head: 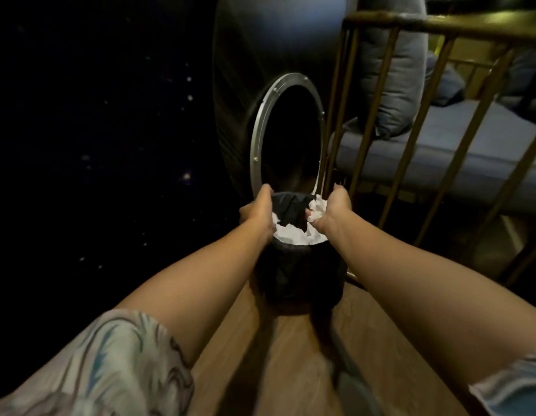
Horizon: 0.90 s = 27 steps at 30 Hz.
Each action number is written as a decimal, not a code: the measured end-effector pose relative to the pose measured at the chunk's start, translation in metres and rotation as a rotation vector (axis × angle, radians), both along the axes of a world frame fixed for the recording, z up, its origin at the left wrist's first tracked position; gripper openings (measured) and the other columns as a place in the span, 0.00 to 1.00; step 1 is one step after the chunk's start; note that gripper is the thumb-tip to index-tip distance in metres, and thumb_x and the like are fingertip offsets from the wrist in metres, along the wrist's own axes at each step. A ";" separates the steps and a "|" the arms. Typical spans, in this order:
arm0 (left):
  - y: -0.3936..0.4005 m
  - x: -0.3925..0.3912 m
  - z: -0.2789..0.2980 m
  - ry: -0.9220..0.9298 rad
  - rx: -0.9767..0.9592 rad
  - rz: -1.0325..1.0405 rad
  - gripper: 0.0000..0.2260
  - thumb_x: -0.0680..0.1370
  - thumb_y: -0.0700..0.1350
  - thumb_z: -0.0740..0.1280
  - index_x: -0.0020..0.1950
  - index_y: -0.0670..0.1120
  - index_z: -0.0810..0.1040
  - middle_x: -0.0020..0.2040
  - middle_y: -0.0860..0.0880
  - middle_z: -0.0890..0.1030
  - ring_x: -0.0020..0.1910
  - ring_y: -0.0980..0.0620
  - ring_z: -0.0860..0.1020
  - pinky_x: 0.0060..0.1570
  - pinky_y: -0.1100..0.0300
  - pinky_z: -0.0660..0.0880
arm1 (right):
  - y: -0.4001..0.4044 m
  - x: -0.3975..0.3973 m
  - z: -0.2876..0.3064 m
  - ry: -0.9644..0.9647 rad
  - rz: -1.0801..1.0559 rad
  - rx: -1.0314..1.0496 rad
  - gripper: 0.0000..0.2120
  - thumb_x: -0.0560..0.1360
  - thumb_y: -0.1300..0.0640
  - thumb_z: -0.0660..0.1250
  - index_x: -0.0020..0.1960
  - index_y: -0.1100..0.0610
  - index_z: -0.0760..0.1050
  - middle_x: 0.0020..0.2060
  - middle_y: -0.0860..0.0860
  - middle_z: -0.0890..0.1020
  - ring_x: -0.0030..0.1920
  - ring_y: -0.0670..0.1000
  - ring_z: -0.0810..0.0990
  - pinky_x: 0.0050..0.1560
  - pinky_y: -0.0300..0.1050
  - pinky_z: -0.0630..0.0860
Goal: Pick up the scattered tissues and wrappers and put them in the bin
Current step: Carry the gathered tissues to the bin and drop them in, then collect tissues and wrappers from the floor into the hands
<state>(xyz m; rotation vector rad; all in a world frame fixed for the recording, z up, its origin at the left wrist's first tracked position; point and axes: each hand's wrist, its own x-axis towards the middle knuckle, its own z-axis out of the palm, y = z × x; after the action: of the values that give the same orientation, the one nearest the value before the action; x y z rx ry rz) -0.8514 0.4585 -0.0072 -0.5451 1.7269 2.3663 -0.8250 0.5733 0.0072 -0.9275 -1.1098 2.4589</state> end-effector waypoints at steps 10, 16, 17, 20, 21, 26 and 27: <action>0.042 -0.002 -0.018 0.075 -0.174 -0.089 0.29 0.78 0.34 0.60 0.77 0.48 0.57 0.68 0.43 0.71 0.63 0.41 0.74 0.58 0.56 0.74 | 0.031 0.005 -0.031 0.058 0.223 -0.072 0.19 0.79 0.53 0.53 0.63 0.61 0.74 0.62 0.62 0.78 0.63 0.64 0.74 0.69 0.67 0.62; 0.024 0.016 -0.055 0.182 -0.220 0.008 0.16 0.72 0.34 0.72 0.56 0.50 0.78 0.57 0.41 0.81 0.53 0.42 0.81 0.56 0.49 0.79 | 0.036 0.047 -0.058 0.064 0.219 0.351 0.17 0.80 0.64 0.54 0.68 0.57 0.70 0.60 0.57 0.76 0.60 0.55 0.76 0.62 0.55 0.76; 0.020 0.026 -0.058 0.194 -0.230 0.011 0.14 0.73 0.34 0.71 0.53 0.50 0.78 0.54 0.41 0.82 0.49 0.44 0.81 0.52 0.52 0.80 | 0.034 0.057 -0.062 0.078 0.265 0.382 0.16 0.80 0.64 0.54 0.66 0.57 0.71 0.58 0.59 0.78 0.56 0.55 0.78 0.57 0.52 0.78; 0.002 0.064 -0.065 0.174 -0.252 0.004 0.11 0.75 0.34 0.67 0.53 0.47 0.77 0.42 0.43 0.80 0.32 0.51 0.76 0.29 0.64 0.73 | 0.021 0.087 -0.075 0.072 0.431 0.480 0.13 0.81 0.63 0.53 0.60 0.56 0.72 0.54 0.60 0.81 0.50 0.56 0.82 0.45 0.45 0.78; -0.006 0.076 -0.069 0.138 -0.268 0.005 0.09 0.76 0.34 0.67 0.51 0.47 0.77 0.40 0.44 0.79 0.31 0.52 0.75 0.28 0.65 0.70 | 0.014 0.094 -0.080 0.066 0.489 0.514 0.12 0.81 0.62 0.53 0.59 0.56 0.72 0.53 0.60 0.82 0.48 0.55 0.82 0.42 0.43 0.77; -0.063 0.144 -0.079 0.023 -0.401 -0.010 0.08 0.79 0.40 0.65 0.57 0.49 0.77 0.45 0.50 0.80 0.35 0.58 0.77 0.31 0.64 0.67 | -0.042 0.115 -0.099 0.053 0.749 0.612 0.11 0.82 0.57 0.56 0.60 0.57 0.74 0.48 0.55 0.81 0.39 0.49 0.79 0.34 0.40 0.71; -0.075 0.157 -0.081 0.024 -0.424 -0.003 0.08 0.80 0.41 0.65 0.58 0.48 0.77 0.47 0.50 0.80 0.36 0.57 0.77 0.32 0.64 0.67 | -0.055 0.117 -0.102 0.063 0.779 0.624 0.10 0.82 0.57 0.57 0.58 0.55 0.75 0.47 0.55 0.81 0.38 0.48 0.78 0.33 0.39 0.70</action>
<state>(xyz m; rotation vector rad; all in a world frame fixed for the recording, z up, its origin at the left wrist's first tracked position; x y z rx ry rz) -0.6946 0.3837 -0.0886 -0.5686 2.2511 2.0112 -0.7084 0.5181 -0.0950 -0.2308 -2.3548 2.3159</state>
